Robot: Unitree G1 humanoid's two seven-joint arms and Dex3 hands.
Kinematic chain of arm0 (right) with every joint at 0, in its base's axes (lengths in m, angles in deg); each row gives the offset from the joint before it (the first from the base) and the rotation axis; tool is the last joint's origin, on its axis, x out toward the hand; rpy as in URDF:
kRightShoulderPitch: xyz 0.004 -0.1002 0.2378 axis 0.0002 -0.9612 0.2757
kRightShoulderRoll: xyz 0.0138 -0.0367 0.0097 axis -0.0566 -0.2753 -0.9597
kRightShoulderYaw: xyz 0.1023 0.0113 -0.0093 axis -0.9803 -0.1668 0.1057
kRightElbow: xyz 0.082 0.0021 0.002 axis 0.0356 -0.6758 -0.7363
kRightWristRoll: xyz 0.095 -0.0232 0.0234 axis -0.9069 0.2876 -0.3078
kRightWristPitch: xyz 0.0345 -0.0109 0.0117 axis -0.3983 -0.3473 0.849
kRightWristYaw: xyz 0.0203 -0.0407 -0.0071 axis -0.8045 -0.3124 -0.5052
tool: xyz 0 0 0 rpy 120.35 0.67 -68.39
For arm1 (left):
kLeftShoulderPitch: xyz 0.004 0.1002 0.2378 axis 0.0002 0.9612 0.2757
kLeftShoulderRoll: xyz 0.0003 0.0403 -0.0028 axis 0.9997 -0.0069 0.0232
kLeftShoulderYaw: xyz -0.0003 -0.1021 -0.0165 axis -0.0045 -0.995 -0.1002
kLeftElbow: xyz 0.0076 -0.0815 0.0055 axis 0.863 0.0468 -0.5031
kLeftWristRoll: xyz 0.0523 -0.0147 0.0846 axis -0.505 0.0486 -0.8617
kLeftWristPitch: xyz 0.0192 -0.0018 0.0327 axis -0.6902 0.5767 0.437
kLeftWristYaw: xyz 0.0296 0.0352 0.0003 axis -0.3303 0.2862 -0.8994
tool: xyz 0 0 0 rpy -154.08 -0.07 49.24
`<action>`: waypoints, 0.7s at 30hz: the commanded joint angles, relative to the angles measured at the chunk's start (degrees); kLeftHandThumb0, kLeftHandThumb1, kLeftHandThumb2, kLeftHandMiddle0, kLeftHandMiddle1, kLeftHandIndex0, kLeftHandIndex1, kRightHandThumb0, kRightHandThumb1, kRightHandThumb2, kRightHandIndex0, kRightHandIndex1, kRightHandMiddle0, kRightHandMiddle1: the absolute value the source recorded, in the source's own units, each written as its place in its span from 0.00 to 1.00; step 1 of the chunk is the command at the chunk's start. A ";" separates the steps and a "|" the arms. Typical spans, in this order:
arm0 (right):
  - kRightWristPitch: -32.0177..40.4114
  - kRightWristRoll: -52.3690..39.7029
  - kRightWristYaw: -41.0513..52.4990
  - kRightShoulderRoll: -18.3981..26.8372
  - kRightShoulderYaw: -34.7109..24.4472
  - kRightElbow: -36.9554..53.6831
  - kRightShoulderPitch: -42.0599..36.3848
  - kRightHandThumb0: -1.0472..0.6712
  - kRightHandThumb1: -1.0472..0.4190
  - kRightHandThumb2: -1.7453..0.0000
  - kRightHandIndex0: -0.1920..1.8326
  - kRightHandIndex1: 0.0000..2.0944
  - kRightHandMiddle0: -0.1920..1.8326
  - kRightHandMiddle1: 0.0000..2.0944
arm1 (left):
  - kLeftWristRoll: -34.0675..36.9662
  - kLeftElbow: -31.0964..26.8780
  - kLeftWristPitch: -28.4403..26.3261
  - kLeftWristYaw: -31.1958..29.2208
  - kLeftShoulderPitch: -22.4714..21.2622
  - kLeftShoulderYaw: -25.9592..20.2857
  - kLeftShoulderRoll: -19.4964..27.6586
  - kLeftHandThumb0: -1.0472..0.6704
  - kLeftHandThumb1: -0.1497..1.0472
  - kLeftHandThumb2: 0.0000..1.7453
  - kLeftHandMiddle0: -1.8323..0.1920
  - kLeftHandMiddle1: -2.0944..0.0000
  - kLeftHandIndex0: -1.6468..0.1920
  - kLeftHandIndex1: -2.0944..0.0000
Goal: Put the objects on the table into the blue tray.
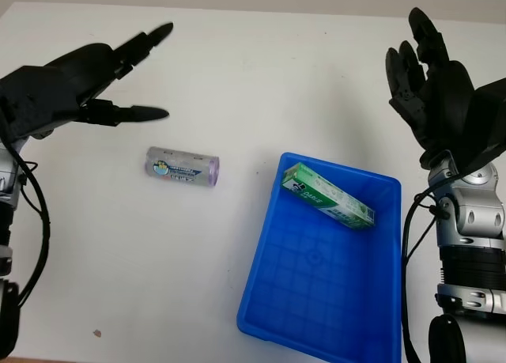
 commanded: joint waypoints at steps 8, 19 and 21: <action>0.20 -0.63 0.59 0.27 -0.28 1.33 0.86 0.37 0.00 0.65 0.01 0.03 0.01 0.04 | -6.55 -9.02 0.08 1.97 8.11 2.13 1.96 0.08 0.91 0.03 0.96 0.98 0.95 0.98; 1.02 -0.71 0.27 0.22 -0.42 2.40 1.36 0.38 0.00 0.65 0.02 0.03 0.03 0.04 | -21.15 -4.93 2.79 17.41 10.41 8.35 -1.88 0.12 0.89 0.02 0.94 0.96 0.93 0.96; 0.62 -1.01 0.63 0.34 -0.60 2.37 1.35 0.38 0.00 0.65 0.02 0.03 0.03 0.04 | -24.11 -4.76 2.40 21.54 10.63 9.22 -2.92 0.18 0.88 0.03 0.89 0.95 0.88 0.95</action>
